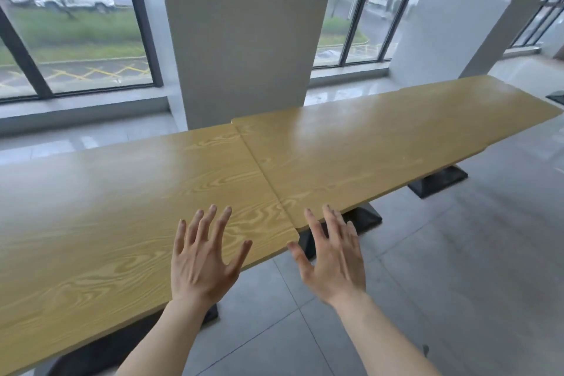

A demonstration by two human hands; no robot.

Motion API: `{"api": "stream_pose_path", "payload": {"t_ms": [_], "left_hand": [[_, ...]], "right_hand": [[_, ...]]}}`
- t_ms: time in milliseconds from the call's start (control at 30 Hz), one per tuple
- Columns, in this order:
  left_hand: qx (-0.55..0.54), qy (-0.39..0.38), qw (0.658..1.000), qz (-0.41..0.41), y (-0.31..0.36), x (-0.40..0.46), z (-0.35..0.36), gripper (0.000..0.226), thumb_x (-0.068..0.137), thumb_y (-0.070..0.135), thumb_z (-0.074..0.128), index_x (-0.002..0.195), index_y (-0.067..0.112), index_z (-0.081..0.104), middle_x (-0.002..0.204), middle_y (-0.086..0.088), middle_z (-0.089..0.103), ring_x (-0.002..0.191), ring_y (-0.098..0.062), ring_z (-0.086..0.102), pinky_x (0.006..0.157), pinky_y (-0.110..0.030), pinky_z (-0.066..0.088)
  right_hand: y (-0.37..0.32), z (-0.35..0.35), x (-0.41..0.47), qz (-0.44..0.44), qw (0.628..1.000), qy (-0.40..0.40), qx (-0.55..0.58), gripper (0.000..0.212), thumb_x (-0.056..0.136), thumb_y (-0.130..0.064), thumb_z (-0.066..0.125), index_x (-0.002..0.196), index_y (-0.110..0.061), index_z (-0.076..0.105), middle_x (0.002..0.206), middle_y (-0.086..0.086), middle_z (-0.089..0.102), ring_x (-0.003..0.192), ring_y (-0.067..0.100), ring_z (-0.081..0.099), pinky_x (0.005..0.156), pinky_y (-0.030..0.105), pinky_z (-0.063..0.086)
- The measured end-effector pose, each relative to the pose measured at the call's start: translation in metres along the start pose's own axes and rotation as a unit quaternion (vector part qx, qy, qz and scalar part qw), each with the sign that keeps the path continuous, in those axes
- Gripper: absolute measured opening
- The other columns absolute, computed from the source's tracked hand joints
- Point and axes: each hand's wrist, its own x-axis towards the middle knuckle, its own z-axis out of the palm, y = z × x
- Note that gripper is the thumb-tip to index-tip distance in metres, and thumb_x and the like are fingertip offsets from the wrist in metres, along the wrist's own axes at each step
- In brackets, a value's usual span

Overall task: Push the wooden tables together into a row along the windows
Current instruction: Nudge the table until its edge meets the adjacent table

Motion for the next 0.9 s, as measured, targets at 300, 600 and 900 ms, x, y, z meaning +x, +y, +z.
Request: {"api": "stream_pose_path", "payload": {"t_ms": [300,600,900], "left_hand": [[0.053,-0.012,0.993,-0.107,-0.054,0.007,0.070,0.079,0.093,0.077,0.026,0.157,0.031,0.037,0.164,-0.003,0.039,0.155,-0.026,0.027,0.128,-0.051,0.012],[0.097,-0.017,0.981,-0.165,-0.124,-0.012,0.139,0.078,0.093,0.074,0.027,0.155,0.029,0.041,0.163,-0.006,0.039,0.155,-0.029,0.027,0.128,-0.054,0.012],[0.113,0.000,0.976,-0.186,-0.139,-0.013,0.155,0.075,0.091,0.071,0.034,0.153,0.031,0.044,0.162,-0.003,0.040,0.156,-0.027,0.025,0.127,-0.055,0.014]], "right_hand": [[0.016,0.105,0.075,-0.099,0.992,-0.075,0.025,0.083,0.097,-0.080,0.019,0.163,-0.031,0.028,0.172,0.012,0.020,0.159,0.030,0.014,0.128,0.053,0.015],[0.011,0.213,0.124,-0.183,0.979,-0.090,0.026,0.081,0.097,-0.080,0.023,0.162,-0.032,0.030,0.172,0.012,0.018,0.161,0.030,0.006,0.129,0.053,0.007],[0.010,0.246,0.137,-0.195,0.978,-0.063,0.023,0.078,0.098,-0.078,0.021,0.160,-0.034,0.034,0.171,0.011,0.023,0.160,0.029,0.010,0.128,0.054,0.008]]}}
